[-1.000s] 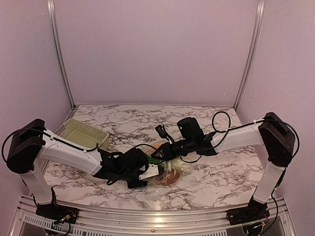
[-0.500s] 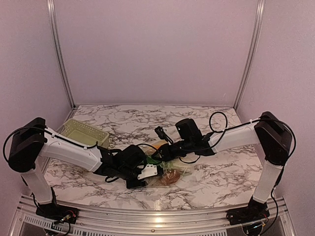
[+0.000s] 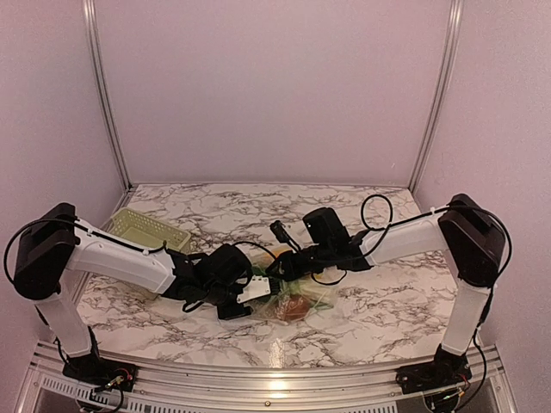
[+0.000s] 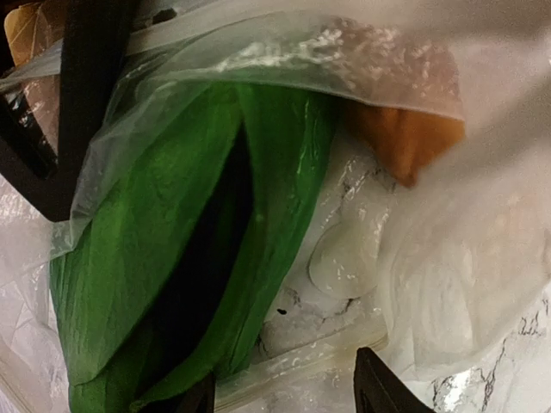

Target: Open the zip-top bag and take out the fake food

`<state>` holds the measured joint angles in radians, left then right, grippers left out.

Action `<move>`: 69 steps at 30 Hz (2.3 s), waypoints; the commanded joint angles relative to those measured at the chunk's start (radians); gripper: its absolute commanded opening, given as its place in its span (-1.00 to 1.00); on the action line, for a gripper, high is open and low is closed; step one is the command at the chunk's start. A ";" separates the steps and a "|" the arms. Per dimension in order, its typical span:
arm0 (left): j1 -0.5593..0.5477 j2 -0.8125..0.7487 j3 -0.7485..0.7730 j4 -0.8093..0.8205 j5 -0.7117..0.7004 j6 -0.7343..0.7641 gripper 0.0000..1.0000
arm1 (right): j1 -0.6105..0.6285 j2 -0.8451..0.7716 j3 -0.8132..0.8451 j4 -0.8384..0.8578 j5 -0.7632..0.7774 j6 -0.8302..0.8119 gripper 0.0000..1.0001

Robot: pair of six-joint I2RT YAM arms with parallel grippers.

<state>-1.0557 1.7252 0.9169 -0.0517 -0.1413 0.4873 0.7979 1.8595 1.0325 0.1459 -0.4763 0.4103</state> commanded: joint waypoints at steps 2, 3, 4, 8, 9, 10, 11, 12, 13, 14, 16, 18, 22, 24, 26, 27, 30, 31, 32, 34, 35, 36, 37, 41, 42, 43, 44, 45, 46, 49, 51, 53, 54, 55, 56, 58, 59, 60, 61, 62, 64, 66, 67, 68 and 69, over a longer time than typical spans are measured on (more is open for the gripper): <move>0.028 0.081 0.056 -0.009 0.065 0.001 0.16 | -0.011 0.062 0.012 -0.100 0.058 -0.029 -1.00; 0.033 0.087 0.058 -0.005 0.079 -0.001 0.18 | -0.011 0.065 0.011 -0.100 0.058 -0.029 -1.00; 0.037 0.092 0.059 0.001 0.093 -0.001 0.20 | -0.012 0.069 0.010 -0.099 0.056 -0.030 -1.00; 0.060 0.130 0.074 -0.013 0.163 0.006 0.26 | -0.015 0.080 0.007 -0.096 0.057 -0.033 -1.00; 0.068 0.143 0.081 -0.021 0.191 0.010 0.27 | -0.017 0.081 0.007 -0.095 0.059 -0.033 -1.00; 0.074 0.157 0.089 -0.029 0.205 0.011 0.28 | -0.018 0.082 0.009 -0.096 0.059 -0.033 -1.00; 0.080 0.170 0.097 -0.034 0.222 0.013 0.28 | -0.020 0.083 0.010 -0.095 0.059 -0.033 -1.00; 0.086 0.187 0.107 -0.038 0.242 0.012 0.29 | -0.021 0.083 0.011 -0.094 0.059 -0.033 -1.00; 0.091 0.199 0.115 -0.039 0.252 0.011 0.30 | -0.021 0.084 0.012 -0.093 0.058 -0.033 -1.00; 0.095 0.212 0.123 -0.043 0.258 0.013 0.30 | -0.022 0.087 0.014 -0.093 0.054 -0.033 -1.00; 0.104 0.236 0.143 -0.060 0.276 0.022 0.31 | -0.023 0.095 0.018 -0.094 0.048 -0.033 -1.00; 0.104 0.258 0.162 -0.082 0.270 0.045 0.33 | -0.025 0.105 0.018 -0.094 0.043 -0.034 -1.00; 0.107 0.268 0.158 -0.088 0.315 0.096 0.28 | -0.039 0.101 0.012 -0.088 0.046 -0.036 -1.00; 0.096 0.248 0.139 -0.077 0.329 0.094 0.28 | -0.049 0.085 0.007 -0.081 0.054 -0.040 -1.00; 0.079 0.217 0.107 -0.055 0.313 0.093 0.28 | -0.054 0.071 0.008 -0.076 0.067 -0.045 -1.00; 0.072 0.199 0.092 -0.048 0.301 0.093 0.28 | -0.054 0.066 0.012 -0.075 0.074 -0.050 -1.00; 0.062 0.150 0.063 -0.039 0.273 0.087 0.26 | -0.054 0.059 0.026 -0.068 0.100 -0.051 -1.00; 0.062 0.128 0.051 -0.034 0.271 0.083 0.26 | -0.054 0.063 0.031 -0.069 0.114 -0.051 -1.00; 0.062 0.105 0.041 -0.018 0.271 0.074 0.25 | -0.053 0.071 0.039 -0.079 0.127 -0.053 -1.00; 0.062 0.051 0.018 0.026 0.273 0.055 0.24 | -0.054 0.099 0.054 -0.097 0.140 -0.064 -1.00; 0.061 0.023 0.008 0.039 0.275 0.049 0.24 | -0.055 0.111 0.056 -0.103 0.136 -0.069 -1.00; 0.061 -0.012 -0.003 0.058 0.273 0.041 0.22 | -0.055 0.118 0.054 -0.100 0.116 -0.069 -1.00; 0.060 -0.066 -0.023 0.095 0.265 0.031 0.21 | -0.054 0.116 0.042 -0.081 0.088 -0.062 -1.00; 0.063 -0.242 -0.122 0.234 0.181 0.003 0.22 | -0.052 0.042 -0.036 0.034 -0.015 -0.017 -1.00; 0.063 -0.274 -0.137 0.255 0.159 0.004 0.21 | -0.050 0.021 -0.047 0.051 -0.023 -0.008 -1.00; 0.063 -0.298 -0.147 0.267 0.148 0.011 0.22 | -0.049 -0.002 -0.053 0.065 -0.035 -0.005 -1.00; 0.063 -0.316 -0.152 0.268 0.146 0.021 0.21 | -0.047 -0.026 -0.057 0.082 -0.050 -0.002 -1.00; 0.063 -0.326 -0.155 0.265 0.146 0.031 0.21 | -0.045 -0.039 -0.056 0.088 -0.054 0.003 -1.00; 0.063 -0.333 -0.156 0.261 0.147 0.040 0.21 | -0.042 -0.052 -0.054 0.089 -0.059 0.006 -1.00; 0.061 -0.320 -0.156 0.243 0.146 0.074 0.20 | -0.038 -0.067 -0.045 0.095 -0.071 0.016 -1.00; 0.049 -0.300 -0.152 0.244 0.146 0.090 0.19 | -0.039 -0.065 -0.039 0.089 -0.070 0.023 -1.00; 0.032 -0.277 -0.150 0.251 0.124 0.114 0.19 | -0.039 -0.058 -0.030 0.077 -0.064 0.023 -1.00; 0.023 -0.259 -0.148 0.253 0.102 0.132 0.20 | -0.038 -0.056 -0.028 0.071 -0.057 0.025 -1.00; 0.016 -0.239 -0.143 0.250 0.079 0.148 0.20 | -0.038 -0.056 -0.028 0.067 -0.052 0.026 -1.00; 0.012 -0.219 -0.135 0.242 0.063 0.162 0.22 | -0.038 -0.056 -0.029 0.065 -0.052 0.027 -1.00; 0.009 -0.181 -0.124 0.248 0.029 0.187 0.27 | -0.038 -0.055 -0.031 0.062 -0.050 0.027 -1.00; 0.008 -0.168 -0.120 0.256 0.024 0.196 0.31 | -0.038 -0.055 -0.033 0.061 -0.051 0.026 -1.00; 0.008 -0.156 -0.117 0.268 0.014 0.206 0.36 | -0.038 -0.057 -0.036 0.062 -0.051 0.025 -1.00; 0.008 -0.141 -0.113 0.279 0.006 0.217 0.41 | -0.038 -0.057 -0.039 0.063 -0.052 0.026 -1.00; 0.009 -0.123 -0.105 0.280 -0.002 0.227 0.45 | -0.038 -0.057 -0.040 0.063 -0.053 0.025 -1.00; 0.010 -0.091 -0.088 0.297 -0.027 0.243 0.49 | -0.038 -0.057 -0.042 0.063 -0.057 0.026 -1.00; 0.016 -0.062 -0.073 0.310 -0.028 0.253 0.51 | -0.038 -0.056 -0.043 0.063 -0.061 0.025 -1.00; 0.018 -0.047 -0.066 0.315 -0.032 0.257 0.51 | -0.038 -0.056 -0.043 0.061 -0.061 0.025 -1.00; 0.019 -0.032 -0.055 0.319 -0.035 0.261 0.51 | -0.039 -0.056 -0.044 0.061 -0.061 0.023 -1.00; 0.018 -0.021 -0.050 0.324 -0.036 0.264 0.51 | -0.037 -0.056 -0.044 0.060 -0.061 0.022 -1.00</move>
<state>-1.0439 1.6592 0.8200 0.2234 -0.1452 0.7143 0.7536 1.8061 0.9844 0.2234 -0.5327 0.4267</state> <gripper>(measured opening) 0.754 0.003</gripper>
